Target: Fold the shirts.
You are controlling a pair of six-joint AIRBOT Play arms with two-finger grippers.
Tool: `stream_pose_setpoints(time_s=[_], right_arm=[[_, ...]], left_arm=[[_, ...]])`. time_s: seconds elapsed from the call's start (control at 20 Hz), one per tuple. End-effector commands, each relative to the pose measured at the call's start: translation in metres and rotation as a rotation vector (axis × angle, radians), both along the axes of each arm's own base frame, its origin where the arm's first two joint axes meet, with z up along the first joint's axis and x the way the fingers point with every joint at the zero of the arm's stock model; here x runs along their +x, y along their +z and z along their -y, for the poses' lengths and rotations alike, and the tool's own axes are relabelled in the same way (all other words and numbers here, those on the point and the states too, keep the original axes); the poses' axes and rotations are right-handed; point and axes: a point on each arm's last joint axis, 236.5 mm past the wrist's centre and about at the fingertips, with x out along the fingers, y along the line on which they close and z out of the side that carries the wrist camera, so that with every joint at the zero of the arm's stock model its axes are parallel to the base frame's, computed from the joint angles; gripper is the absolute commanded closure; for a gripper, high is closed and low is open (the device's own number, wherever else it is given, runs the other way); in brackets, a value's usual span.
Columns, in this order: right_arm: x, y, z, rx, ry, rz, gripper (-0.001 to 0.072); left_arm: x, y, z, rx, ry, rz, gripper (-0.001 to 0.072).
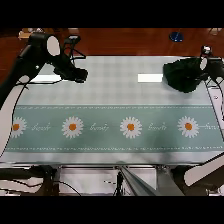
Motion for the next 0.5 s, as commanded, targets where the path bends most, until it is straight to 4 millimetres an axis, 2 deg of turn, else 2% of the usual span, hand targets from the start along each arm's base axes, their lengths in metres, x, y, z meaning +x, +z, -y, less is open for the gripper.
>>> stream_pose_setpoints(time_s=[0.0,0.1,0.2,0.35,0.4,0.45], right_arm=[[0.013,0.082,0.003,-0.100,0.089,0.157,0.0690],[0.014,0.168,-0.002,-0.143,0.107,0.335,0.0690],[0.000,0.261,-0.019,-0.184,0.140,0.523,0.0690],[-0.049,0.395,-0.064,-0.214,0.211,0.807,0.0690],[-0.071,0.433,-0.081,-0.209,0.236,0.895,0.0690],[-0.093,0.462,-0.097,-0.196,0.260,0.967,0.0690]], left_arm=[[0.007,0.021,0.003,-0.021,-0.001,0.050,0.0242],[0.018,0.053,0.007,-0.047,-0.002,0.127,0.0242],[0.027,0.101,0.010,-0.085,-0.002,0.236,0.0242],[0.023,0.198,0.009,-0.156,-0.003,0.444,0.0242],[0.016,0.232,0.006,-0.181,-0.003,0.517,0.0242],[0.005,0.267,0.003,-0.208,-0.002,0.596,0.0242]])
